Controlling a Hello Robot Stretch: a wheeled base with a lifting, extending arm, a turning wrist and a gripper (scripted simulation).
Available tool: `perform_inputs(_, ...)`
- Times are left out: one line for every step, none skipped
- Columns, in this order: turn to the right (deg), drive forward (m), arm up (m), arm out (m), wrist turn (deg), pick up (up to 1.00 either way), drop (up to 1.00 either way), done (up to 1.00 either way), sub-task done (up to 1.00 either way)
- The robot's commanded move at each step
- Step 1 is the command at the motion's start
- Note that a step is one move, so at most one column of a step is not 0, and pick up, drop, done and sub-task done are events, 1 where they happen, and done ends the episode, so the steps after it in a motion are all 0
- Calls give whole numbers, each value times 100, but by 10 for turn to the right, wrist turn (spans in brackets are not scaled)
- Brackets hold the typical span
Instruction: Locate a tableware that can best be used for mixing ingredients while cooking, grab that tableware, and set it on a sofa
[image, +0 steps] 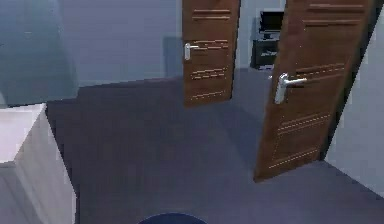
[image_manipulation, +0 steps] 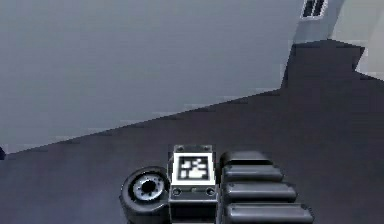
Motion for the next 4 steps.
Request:
perform_inputs(0,100,0,0,0,0,0,0,0)
perform_inputs(0,95,0,0,0,0,0,0,0)
perform_inputs(450,0,0,0,0,0,0,0,0)
perform_inputs(90,0,0,0,0,0,0,0,0)
